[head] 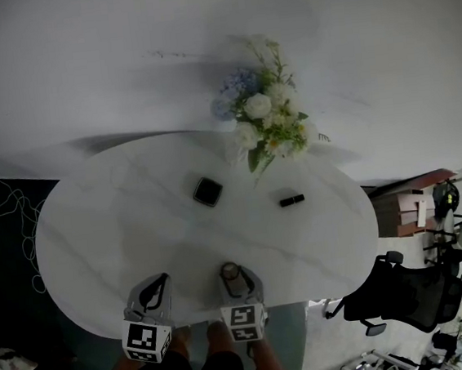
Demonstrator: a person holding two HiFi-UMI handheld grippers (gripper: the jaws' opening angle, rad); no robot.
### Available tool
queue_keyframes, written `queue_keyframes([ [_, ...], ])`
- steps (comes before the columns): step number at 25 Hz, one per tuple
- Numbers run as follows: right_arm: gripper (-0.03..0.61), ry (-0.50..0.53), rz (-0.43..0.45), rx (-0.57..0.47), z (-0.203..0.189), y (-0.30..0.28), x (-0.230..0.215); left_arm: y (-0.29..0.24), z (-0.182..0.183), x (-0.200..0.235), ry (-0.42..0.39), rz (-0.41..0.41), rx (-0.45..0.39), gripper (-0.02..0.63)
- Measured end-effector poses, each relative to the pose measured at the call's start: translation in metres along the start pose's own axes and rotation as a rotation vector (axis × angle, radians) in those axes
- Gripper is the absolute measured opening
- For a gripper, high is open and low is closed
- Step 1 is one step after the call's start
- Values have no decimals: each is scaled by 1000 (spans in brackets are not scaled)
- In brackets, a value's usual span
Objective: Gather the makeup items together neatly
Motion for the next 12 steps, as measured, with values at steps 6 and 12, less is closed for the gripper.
queue_keyframes([
  [6,215,2,11,-6,-7,-3,-1,-3,-1,-6,3,9,5,9],
  [12,217,5,13,-7,-7,-3,0,0,4,-11,-1,15,-4,9],
])
Point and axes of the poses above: the fingertips, and each gripper's own axes: y backward along the fingers, x to its left, z out of its top, the point moved 7 cm from there along y, backward along the fingers, and after that the axes turned 11 degrees about x, right-handed, at the moved point
